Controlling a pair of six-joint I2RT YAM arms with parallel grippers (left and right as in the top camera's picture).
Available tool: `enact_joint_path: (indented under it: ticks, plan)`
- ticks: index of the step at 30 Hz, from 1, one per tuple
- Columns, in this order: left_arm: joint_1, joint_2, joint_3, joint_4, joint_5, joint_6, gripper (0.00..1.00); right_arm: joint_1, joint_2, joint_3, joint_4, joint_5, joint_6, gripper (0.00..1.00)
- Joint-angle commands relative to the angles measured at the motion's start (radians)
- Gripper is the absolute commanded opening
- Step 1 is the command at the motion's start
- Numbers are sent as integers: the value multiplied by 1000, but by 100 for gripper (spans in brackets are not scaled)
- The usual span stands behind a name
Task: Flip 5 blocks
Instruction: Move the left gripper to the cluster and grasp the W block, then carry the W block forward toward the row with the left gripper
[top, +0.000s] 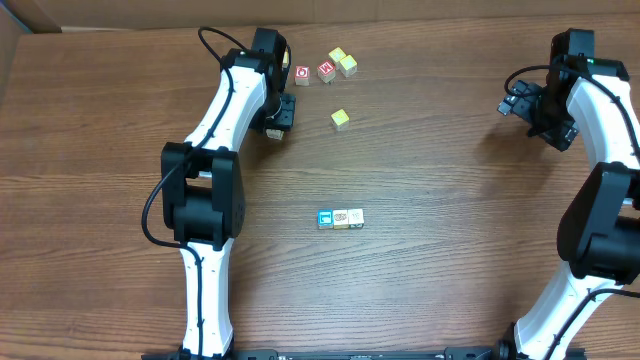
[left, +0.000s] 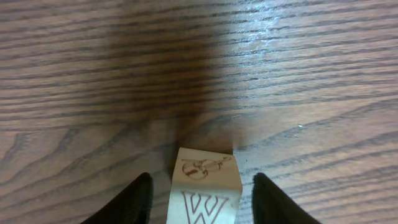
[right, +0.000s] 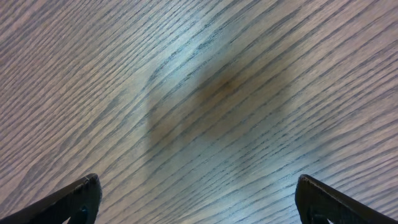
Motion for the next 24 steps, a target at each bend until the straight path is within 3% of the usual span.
enact_joint_path:
  ticks: [1,4,9,17,24]
  plan:
    - [-10,31,0,2,-15,6,41,-1,-38,19,3,6,-6,100]
    - [-10,31,6,1,-15,6,41,-1,-38,19,3,6,-6,100]
    - [-10,24,55,-37,-15,4,26,-1,-38,19,3,6,-6,100]
    - [-13,-85,76,-84,-12,-18,26,-1,-38,19,3,6,-6,100]
    - [-36,-326,76,-225,-11,-130,26,-1,-38,19,3,6,-6,100]
